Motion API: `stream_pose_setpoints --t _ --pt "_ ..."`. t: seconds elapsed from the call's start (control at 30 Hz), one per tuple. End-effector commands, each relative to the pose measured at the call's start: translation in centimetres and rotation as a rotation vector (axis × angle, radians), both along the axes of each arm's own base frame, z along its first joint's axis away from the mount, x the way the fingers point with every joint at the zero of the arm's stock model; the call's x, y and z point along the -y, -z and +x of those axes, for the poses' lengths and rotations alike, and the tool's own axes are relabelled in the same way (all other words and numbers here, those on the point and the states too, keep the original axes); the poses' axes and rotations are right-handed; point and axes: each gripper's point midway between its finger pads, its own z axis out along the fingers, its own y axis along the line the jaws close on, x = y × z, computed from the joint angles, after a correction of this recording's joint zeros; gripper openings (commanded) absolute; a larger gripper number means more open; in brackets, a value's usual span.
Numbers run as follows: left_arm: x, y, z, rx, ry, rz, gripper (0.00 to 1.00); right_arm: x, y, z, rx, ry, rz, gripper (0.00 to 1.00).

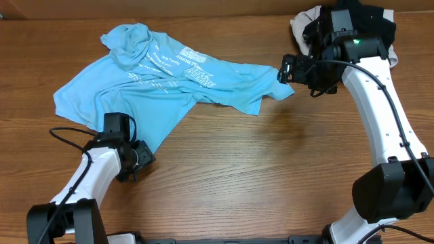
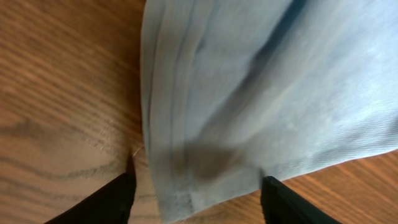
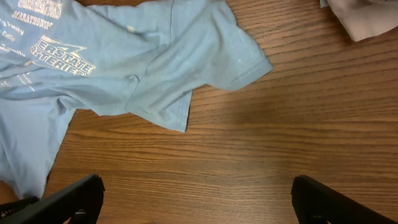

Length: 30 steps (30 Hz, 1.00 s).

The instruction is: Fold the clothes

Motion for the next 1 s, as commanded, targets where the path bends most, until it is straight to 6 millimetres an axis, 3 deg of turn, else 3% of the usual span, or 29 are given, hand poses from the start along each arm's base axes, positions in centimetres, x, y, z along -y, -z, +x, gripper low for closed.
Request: stream_pose_setpoints --t 0.0,0.37,0.47,0.5,0.53,0.73,0.97 --pt "0.3 0.7 -0.5 0.008 -0.013 -0.017 0.62 -0.1 0.0 0.1 0.003 -0.004 0.009 1.00" --pt "0.3 1.7 -1.1 -0.016 -0.012 -0.019 0.35 -0.1 -0.1 0.3 0.011 -0.004 0.010 1.00" --pt "0.4 2.3 -1.6 -0.048 -0.012 -0.022 0.18 -0.1 -0.1 0.4 0.015 -0.003 0.010 1.00" --pt "0.4 2.5 -1.7 -0.057 -0.011 -0.022 0.07 -0.1 -0.1 0.4 0.015 -0.003 0.010 1.00" --pt "0.4 2.6 -1.8 -0.063 -0.012 -0.022 0.04 -0.1 -0.1 0.4 0.015 -0.003 0.010 1.00" --pt "0.3 2.2 -1.3 -0.054 0.034 -0.016 0.04 -0.3 -0.4 1.3 0.046 0.027 0.028 1.00" --pt "0.6 -0.1 0.8 -0.030 0.128 -0.023 0.04 0.0 -0.2 3.7 0.119 0.048 0.010 0.92"
